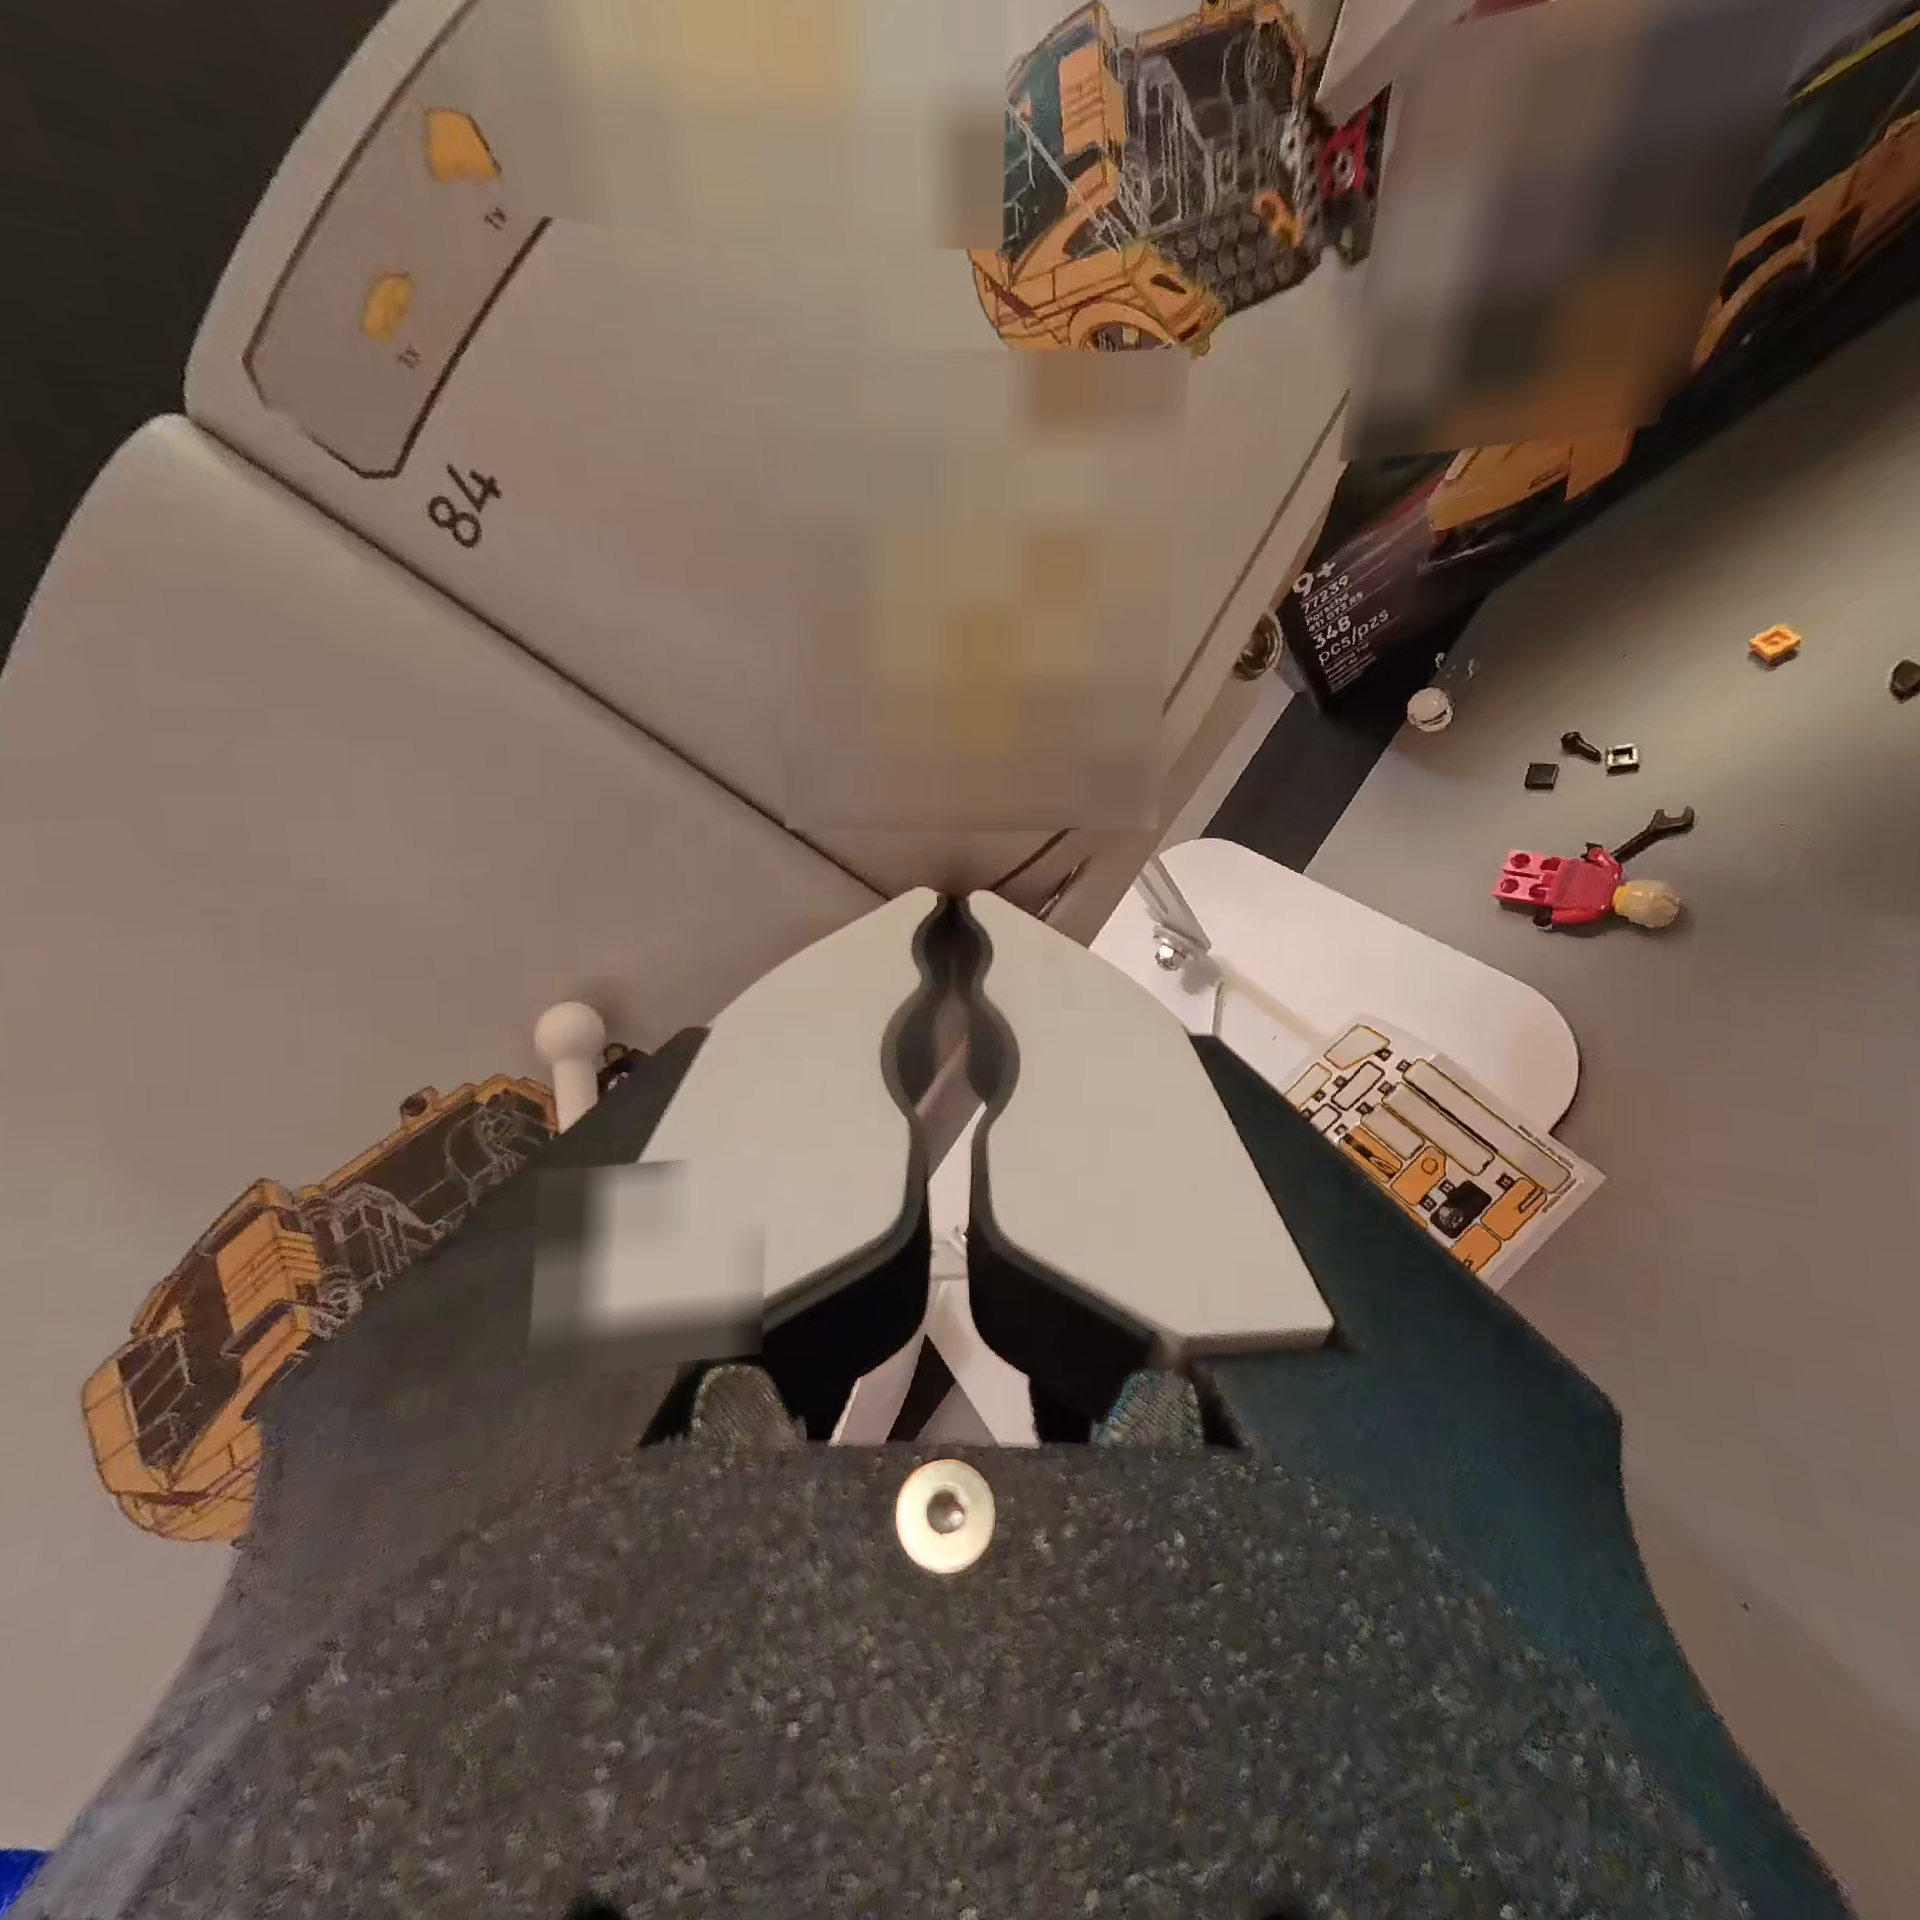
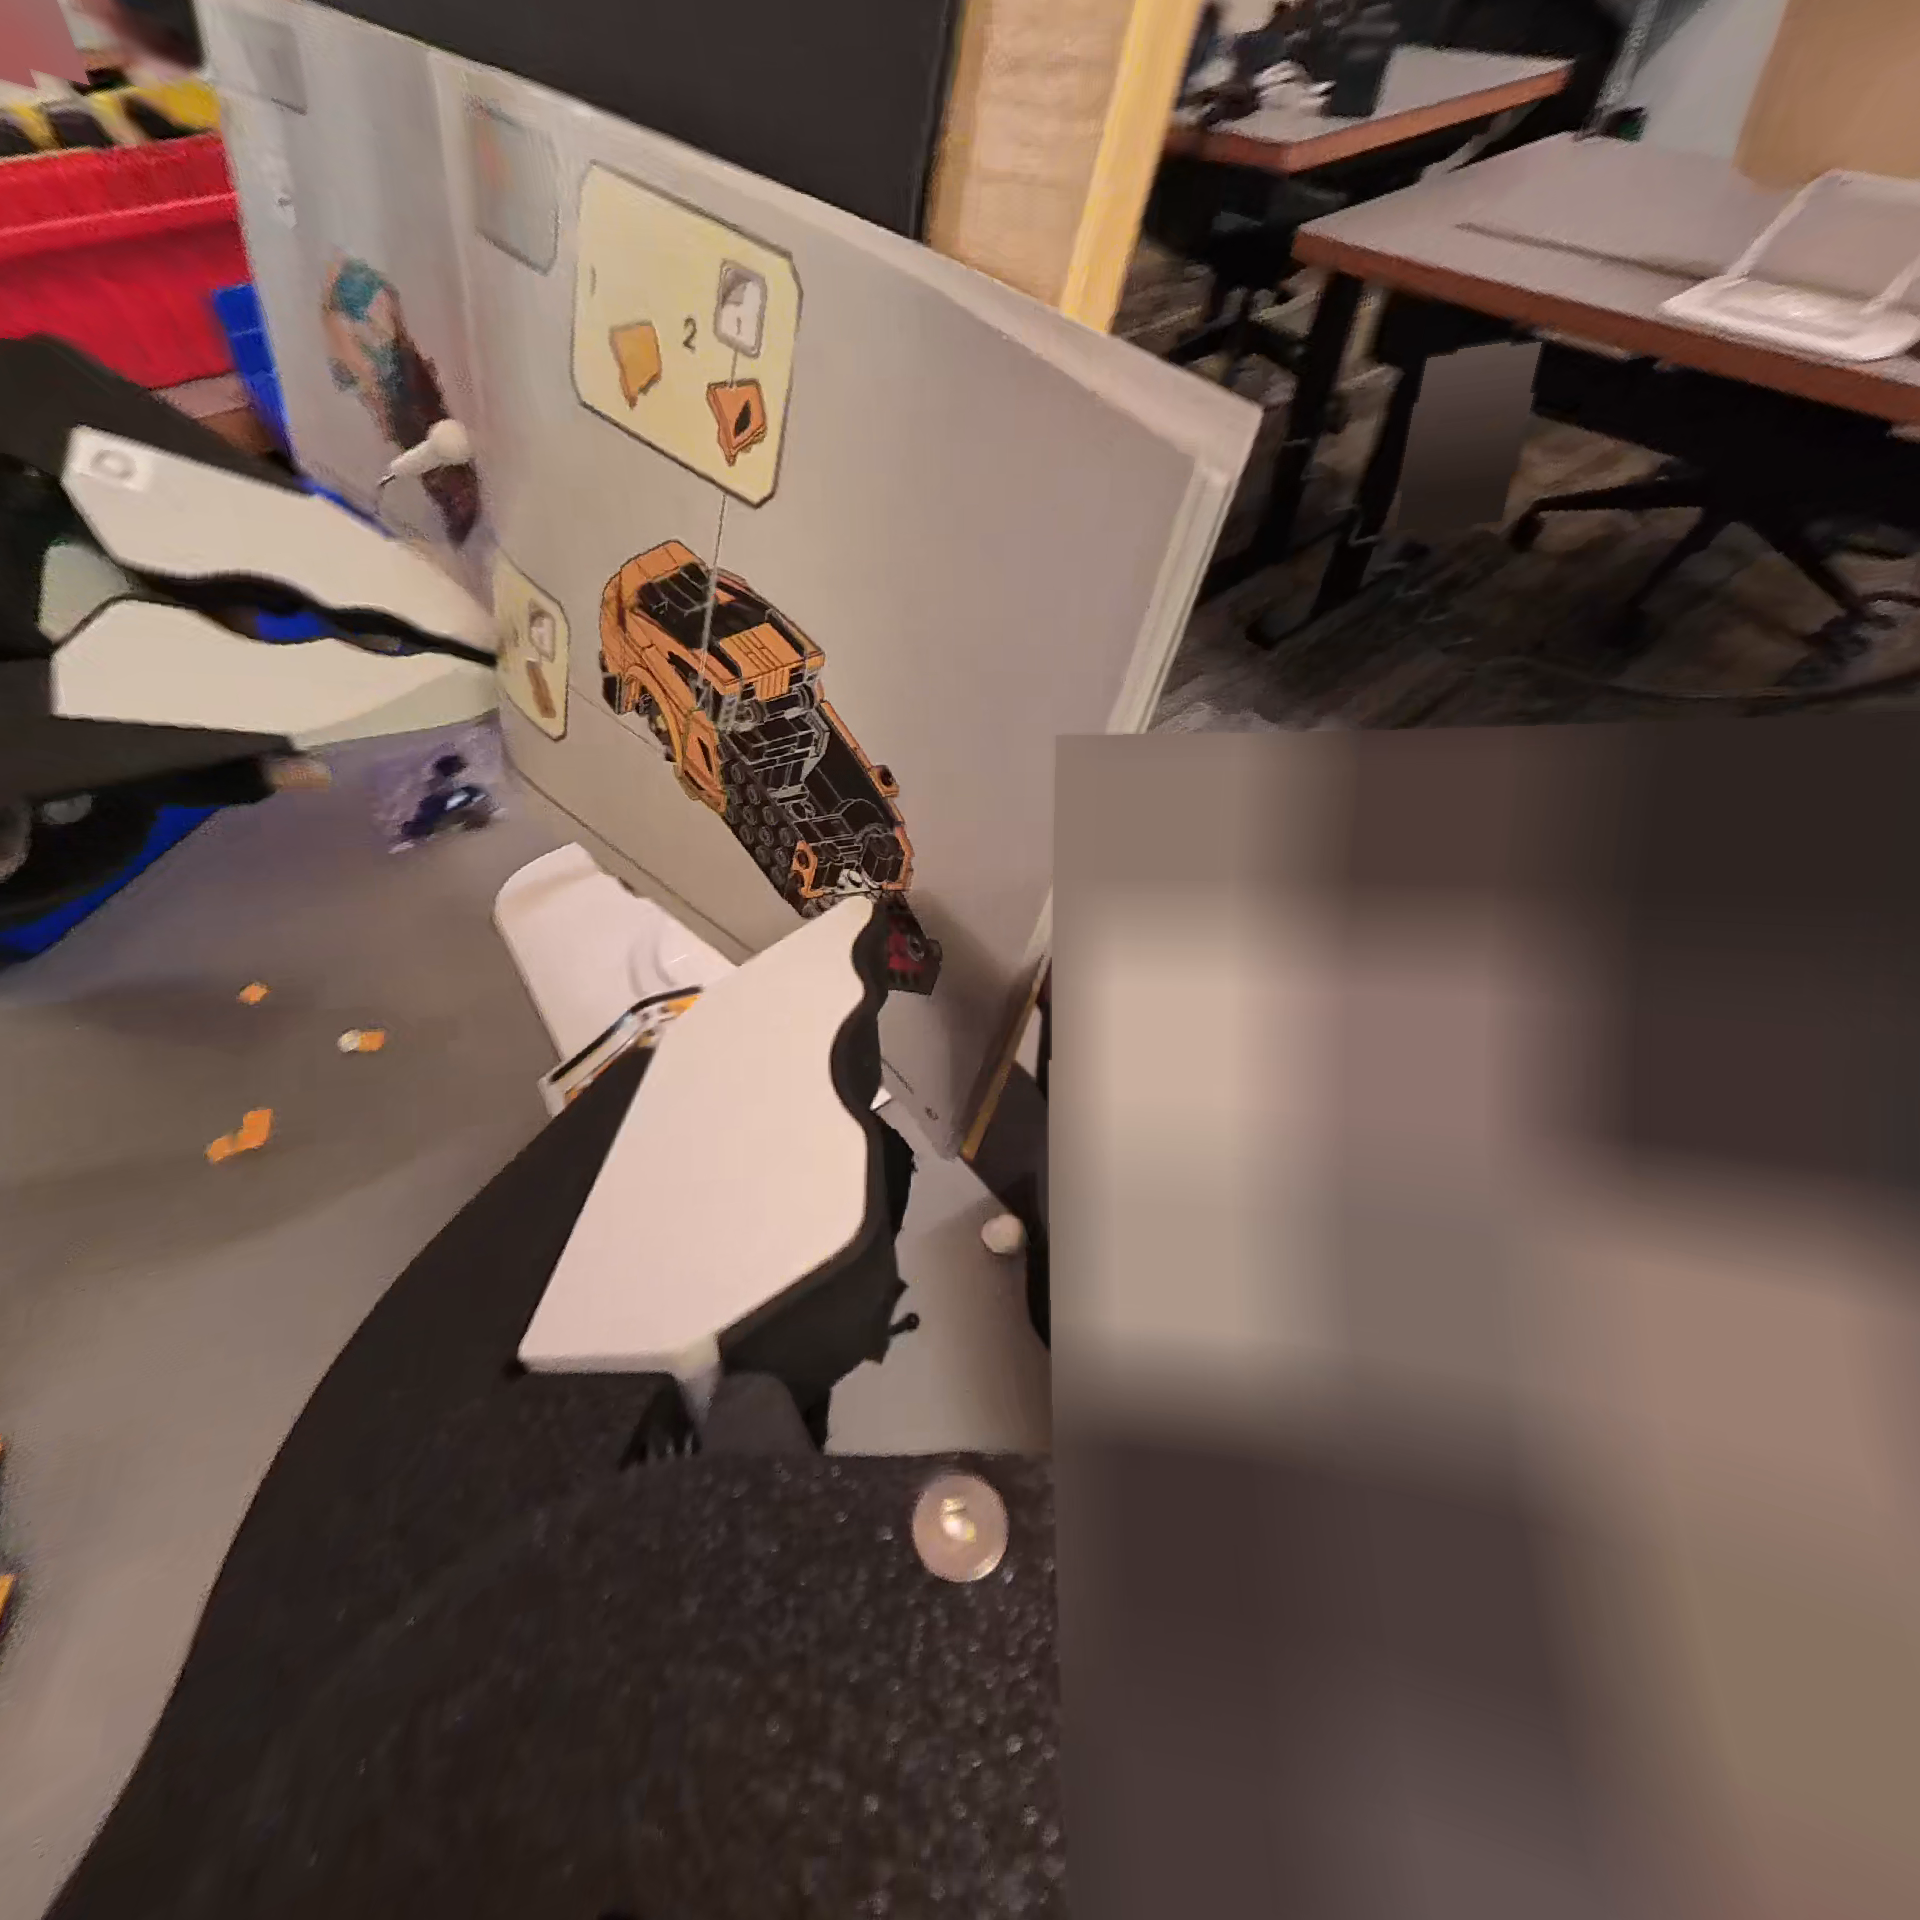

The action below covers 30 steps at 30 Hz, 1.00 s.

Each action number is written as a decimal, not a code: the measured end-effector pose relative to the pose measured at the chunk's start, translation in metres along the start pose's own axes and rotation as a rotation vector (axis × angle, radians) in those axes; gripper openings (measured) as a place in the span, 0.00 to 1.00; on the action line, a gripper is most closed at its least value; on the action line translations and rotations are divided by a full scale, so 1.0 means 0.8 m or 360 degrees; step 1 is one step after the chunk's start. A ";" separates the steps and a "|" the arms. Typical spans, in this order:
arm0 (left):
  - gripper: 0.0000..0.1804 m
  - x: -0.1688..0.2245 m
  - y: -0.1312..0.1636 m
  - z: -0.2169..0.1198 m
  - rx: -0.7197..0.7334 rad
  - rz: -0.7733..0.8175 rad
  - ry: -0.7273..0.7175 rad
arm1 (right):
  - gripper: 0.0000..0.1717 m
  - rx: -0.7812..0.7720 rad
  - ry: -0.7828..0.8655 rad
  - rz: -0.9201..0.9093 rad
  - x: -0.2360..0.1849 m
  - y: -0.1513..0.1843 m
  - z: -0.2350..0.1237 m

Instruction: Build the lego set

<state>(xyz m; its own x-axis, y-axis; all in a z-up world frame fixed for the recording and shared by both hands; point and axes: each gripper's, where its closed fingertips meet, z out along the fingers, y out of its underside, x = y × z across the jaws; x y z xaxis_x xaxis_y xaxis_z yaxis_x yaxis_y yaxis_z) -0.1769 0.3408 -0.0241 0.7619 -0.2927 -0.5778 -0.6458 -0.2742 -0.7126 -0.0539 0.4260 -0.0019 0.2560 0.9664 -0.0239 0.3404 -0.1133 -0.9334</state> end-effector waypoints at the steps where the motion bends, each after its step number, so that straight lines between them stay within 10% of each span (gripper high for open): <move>1: 0.00 0.000 -0.001 0.001 -0.0003 -0.0003 -0.0007 | 0.16 0.0027 0.0082 0.0017 0.006 -0.003 -0.007; 7: 0.00 0.001 -0.002 0.003 -0.0079 -0.0103 -0.0033 | 0.08 0.0435 0.0508 -0.0237 -0.024 -0.056 -0.067; 12: 0.00 0.003 -0.003 0.004 -0.0166 -0.0224 -0.0038 | 0.06 0.0088 0.0170 -0.0602 -0.134 -0.014 0.026; 30: 0.00 0.005 -0.004 0.000 -0.0100 -0.0118 -0.0054 | 0.00 -0.0112 0.0238 -0.0504 -0.091 0.005 0.068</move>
<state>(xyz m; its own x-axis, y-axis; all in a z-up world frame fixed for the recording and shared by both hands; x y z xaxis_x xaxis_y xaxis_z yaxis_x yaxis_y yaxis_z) -0.1720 0.3407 -0.0242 0.8081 -0.2387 -0.5385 -0.5888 -0.3513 -0.7279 -0.1208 0.3678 -0.0232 0.2555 0.9122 0.3204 0.4845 0.1659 -0.8589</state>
